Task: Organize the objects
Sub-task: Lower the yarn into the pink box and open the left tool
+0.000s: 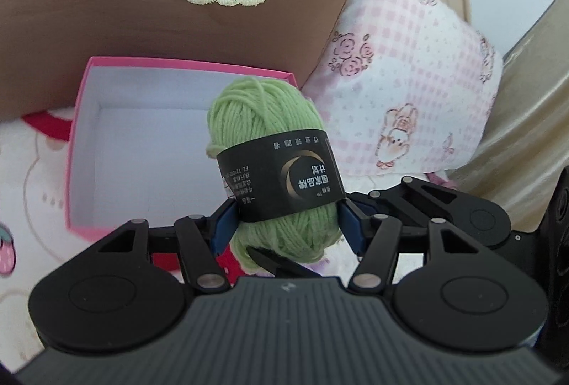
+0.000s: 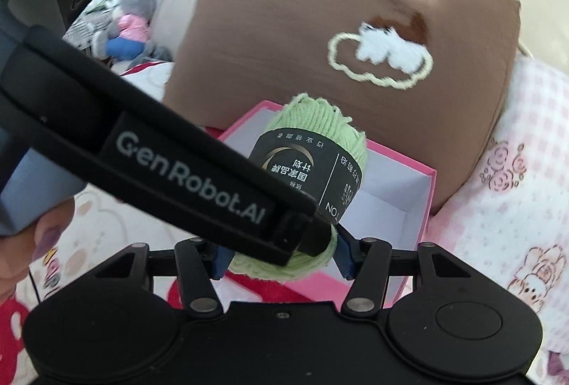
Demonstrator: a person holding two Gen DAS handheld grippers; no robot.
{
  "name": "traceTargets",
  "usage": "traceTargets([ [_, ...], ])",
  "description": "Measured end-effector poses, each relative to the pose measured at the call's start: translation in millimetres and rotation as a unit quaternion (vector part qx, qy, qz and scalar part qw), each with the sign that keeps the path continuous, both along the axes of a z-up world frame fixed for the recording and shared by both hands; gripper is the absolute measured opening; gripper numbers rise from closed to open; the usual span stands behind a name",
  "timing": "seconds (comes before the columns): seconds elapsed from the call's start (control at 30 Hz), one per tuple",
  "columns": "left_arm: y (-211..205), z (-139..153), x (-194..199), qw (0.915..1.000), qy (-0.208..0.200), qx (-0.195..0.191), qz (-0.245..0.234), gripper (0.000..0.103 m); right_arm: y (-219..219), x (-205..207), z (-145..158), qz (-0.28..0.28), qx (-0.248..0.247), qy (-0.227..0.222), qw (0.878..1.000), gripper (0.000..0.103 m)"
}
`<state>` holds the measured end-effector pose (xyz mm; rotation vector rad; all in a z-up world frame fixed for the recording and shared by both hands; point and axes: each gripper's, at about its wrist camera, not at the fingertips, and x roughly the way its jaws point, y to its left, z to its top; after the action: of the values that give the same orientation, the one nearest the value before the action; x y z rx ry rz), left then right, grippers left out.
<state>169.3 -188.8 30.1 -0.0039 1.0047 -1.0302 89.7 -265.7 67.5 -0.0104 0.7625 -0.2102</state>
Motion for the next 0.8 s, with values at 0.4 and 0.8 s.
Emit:
traceTargets([
  [0.4,-60.0,-57.4,63.4,0.9997,0.025,0.003,0.0,0.059,-67.4,53.6,-55.1,-0.076,0.052,-0.004,0.996,0.061],
  [0.8,-77.2,-92.4,93.7,0.9971,0.072,-0.024,0.012,0.059,-88.0,81.6,-77.8,-0.104,0.038,0.026,0.993,0.06],
])
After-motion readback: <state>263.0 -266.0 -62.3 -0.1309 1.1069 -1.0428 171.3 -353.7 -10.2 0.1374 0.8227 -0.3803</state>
